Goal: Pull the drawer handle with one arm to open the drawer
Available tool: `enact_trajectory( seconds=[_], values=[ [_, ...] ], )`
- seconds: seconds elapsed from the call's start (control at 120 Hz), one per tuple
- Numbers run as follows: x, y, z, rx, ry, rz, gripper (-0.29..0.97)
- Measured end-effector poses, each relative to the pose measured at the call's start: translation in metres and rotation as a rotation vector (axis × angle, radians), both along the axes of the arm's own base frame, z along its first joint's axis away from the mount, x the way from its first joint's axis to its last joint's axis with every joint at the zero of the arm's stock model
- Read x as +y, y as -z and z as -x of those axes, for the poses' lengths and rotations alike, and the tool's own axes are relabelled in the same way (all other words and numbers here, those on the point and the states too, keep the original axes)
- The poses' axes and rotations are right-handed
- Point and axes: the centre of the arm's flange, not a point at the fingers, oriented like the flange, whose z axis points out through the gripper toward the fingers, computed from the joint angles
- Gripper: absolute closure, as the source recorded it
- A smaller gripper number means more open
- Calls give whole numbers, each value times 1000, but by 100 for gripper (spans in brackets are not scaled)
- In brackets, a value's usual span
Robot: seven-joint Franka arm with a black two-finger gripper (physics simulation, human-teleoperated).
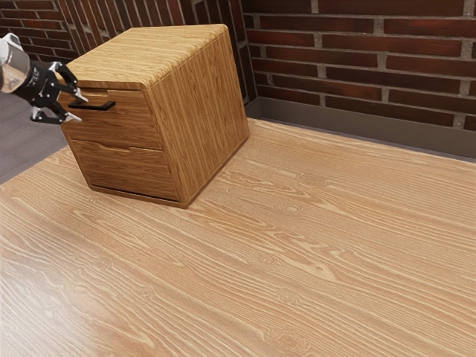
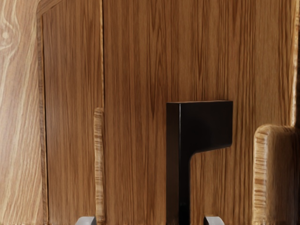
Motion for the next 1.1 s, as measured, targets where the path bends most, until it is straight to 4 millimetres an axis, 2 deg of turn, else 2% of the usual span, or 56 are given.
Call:
enact_trajectory(
  seconds=[0.65, 0.917, 1.1],
  values=[
    [-3, 3, -1, 5, 13, 7, 61],
    [-2, 3, 6, 19, 17, 16, 65],
    [-4, 0, 19, 20, 21, 31, 65]
  ],
)
